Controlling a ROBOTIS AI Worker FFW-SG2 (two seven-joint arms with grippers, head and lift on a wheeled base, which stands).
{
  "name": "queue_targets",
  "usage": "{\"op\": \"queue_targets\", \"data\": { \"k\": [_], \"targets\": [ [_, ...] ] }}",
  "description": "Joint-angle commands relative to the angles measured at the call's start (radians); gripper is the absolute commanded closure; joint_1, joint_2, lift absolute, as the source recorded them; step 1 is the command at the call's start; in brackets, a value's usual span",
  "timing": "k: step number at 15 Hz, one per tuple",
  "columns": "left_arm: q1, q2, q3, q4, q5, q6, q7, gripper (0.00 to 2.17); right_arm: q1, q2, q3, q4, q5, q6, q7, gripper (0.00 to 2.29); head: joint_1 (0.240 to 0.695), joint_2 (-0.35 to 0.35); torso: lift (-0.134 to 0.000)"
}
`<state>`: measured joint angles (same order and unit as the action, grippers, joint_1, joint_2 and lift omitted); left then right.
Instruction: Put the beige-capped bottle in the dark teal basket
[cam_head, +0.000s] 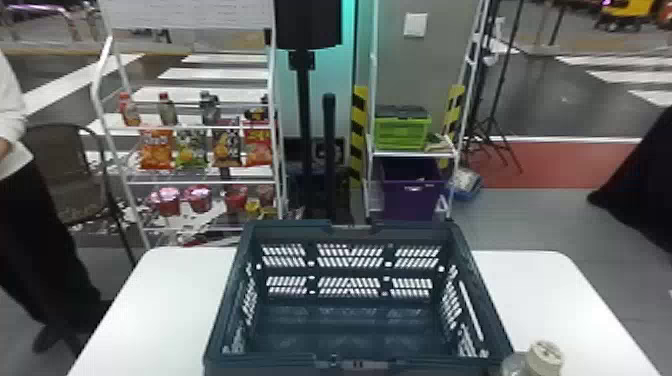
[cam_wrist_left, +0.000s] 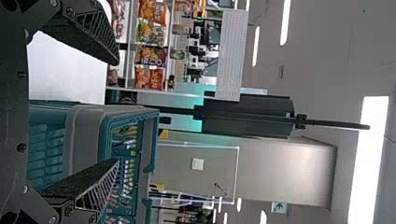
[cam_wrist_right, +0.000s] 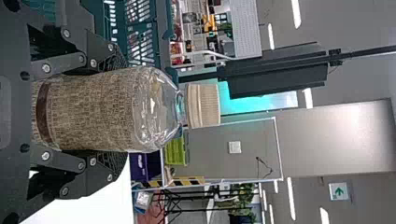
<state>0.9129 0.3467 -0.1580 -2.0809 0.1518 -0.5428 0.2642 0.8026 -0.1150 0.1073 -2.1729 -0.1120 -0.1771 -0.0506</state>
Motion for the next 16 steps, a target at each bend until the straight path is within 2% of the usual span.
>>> {"op": "queue_targets", "data": {
  "k": [1,4,7,11,16],
  "targets": [
    [0.003,0.000,0.000,-0.001,0.000,-0.004,0.000,0.15,-0.002,0.000,-0.003,-0.016,0.000,0.002,0.000,2.07,0.499,0.000,0.000],
    [0.003,0.000,-0.002,-0.002,-0.002,-0.001,-0.003,0.15,-0.036,0.000,-0.009,-0.071,0.000,0.091,-0.002,2.07,0.499,0.000,0.000],
    [0.004,0.002,-0.002,-0.002,-0.002,-0.001,-0.005,0.15,-0.097,0.000,-0.009,-0.145,0.009,0.256,-0.005,2.07,0.499,0.000,0.000],
    [0.003,0.008,0.000,0.002,-0.002,-0.001,-0.005,0.15,-0.252,0.000,0.006,-0.209,0.029,0.594,-0.014,2.07,0.499,0.000,0.000],
    [-0.012,0.008,0.000,0.013,0.006,0.014,-0.003,0.15,-0.523,0.002,0.060,-0.200,0.040,1.054,-0.023,2.07,0.499,0.000,0.000]
  ]
}}
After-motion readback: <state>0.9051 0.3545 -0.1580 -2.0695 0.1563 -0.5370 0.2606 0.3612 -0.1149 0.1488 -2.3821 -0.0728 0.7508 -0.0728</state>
